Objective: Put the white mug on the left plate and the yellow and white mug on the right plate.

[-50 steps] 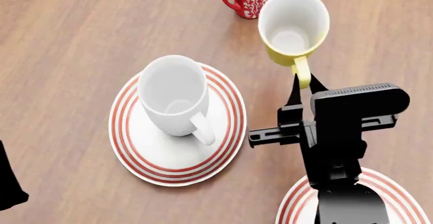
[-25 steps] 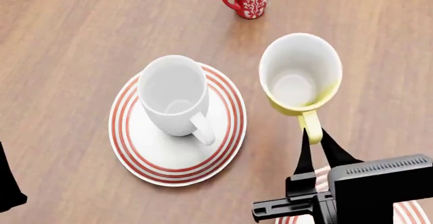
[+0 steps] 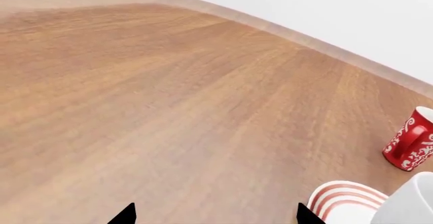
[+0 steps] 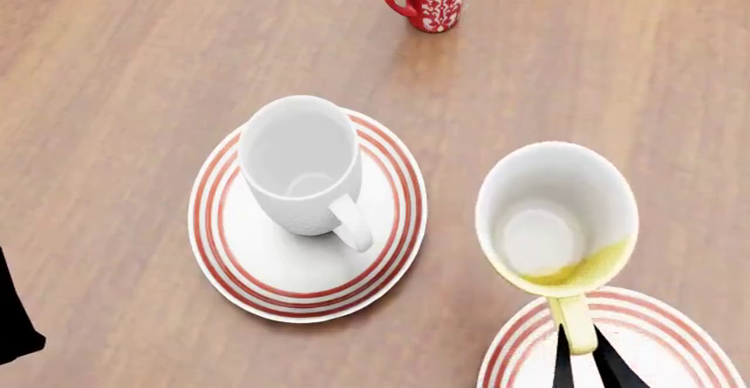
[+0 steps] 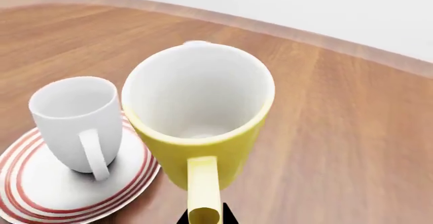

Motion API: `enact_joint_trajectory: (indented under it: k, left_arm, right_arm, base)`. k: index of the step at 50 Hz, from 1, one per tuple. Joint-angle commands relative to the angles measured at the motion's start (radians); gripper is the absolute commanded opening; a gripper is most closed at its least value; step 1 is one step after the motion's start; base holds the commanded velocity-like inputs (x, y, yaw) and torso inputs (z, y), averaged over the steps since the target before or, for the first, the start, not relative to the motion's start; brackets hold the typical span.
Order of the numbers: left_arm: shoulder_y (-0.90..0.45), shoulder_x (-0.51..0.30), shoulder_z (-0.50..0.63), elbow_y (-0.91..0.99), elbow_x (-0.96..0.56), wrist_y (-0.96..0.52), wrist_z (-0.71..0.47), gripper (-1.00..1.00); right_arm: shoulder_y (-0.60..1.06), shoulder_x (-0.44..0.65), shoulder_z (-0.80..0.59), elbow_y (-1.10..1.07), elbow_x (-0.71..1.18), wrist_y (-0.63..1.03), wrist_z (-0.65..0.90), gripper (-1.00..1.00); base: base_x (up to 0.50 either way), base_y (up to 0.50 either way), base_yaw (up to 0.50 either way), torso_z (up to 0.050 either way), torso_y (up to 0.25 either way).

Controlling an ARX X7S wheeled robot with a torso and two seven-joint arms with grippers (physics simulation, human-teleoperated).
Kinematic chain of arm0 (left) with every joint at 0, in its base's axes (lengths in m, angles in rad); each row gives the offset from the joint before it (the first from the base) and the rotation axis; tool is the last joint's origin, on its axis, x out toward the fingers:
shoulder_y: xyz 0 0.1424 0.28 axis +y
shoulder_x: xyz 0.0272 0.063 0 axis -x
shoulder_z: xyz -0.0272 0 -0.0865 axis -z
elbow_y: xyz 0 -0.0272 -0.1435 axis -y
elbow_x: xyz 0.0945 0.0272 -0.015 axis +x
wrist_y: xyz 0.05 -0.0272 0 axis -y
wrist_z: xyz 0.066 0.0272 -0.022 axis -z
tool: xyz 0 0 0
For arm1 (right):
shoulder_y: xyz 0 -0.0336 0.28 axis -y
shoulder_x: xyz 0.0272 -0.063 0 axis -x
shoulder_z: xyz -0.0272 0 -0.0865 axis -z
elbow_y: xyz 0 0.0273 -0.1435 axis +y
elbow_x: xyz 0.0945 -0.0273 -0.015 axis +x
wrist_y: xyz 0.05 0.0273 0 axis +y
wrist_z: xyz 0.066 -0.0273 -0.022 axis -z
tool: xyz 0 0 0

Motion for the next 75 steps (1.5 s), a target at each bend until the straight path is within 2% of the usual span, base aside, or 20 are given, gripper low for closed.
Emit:
enact_joint_trajectory:
  k: [1, 14, 34, 53, 62, 75]
  left_arm:
    - [-0.001, -0.003, 0.0, -0.001, -0.003, -0.001, -0.004, 1.0]
    - [-0.003, -0.005, 0.003, -0.002, -0.003, 0.0, -0.007, 1.0]
    - [-0.004, -0.01, 0.001, -0.003, -0.01, 0.0, -0.011, 1.0]
    - [0.001, -0.016, 0.005, -0.001, -0.01, 0.002, -0.011, 1.0]
    - [0.002, -0.018, 0.005, 0.0, -0.012, 0.003, -0.012, 1.0]
    - [0.001, -0.019, 0.007, -0.005, -0.011, 0.007, -0.011, 1.0]
  right_arm:
    - [-0.141, -0.014, 0.029, -0.058, 0.003, -0.079, 0.004, -1.0]
    - [-0.263, -0.039, 0.038, 0.03, 0.006, -0.26, -0.017, -1.0]
    - [-0.375, -0.064, 0.083, 0.102, 0.031, -0.404, -0.016, -1.0]
    - [-0.465, -0.104, 0.141, 0.303, 0.098, -0.642, -0.058, -1.0]
    - [-0.47, -0.112, 0.141, 0.352, 0.113, -0.689, -0.059, -1.0]
    - [-0.415, -0.092, 0.109, 0.397, 0.114, -0.664, -0.044, -1.0]
  base:
    - [0.0, 0.0, 0.0, 0.0, 0.0]
    - [0.0, 0.0, 0.0, 0.0, 0.001]
    - [0.0, 0.0, 0.0, 0.0, 0.0]
    - [0.0, 0.0, 0.0, 0.0, 0.001]
    - [0.0, 0.0, 0.0, 0.0, 0.0]
    - [0.0, 0.0, 0.0, 0.0, 0.0]
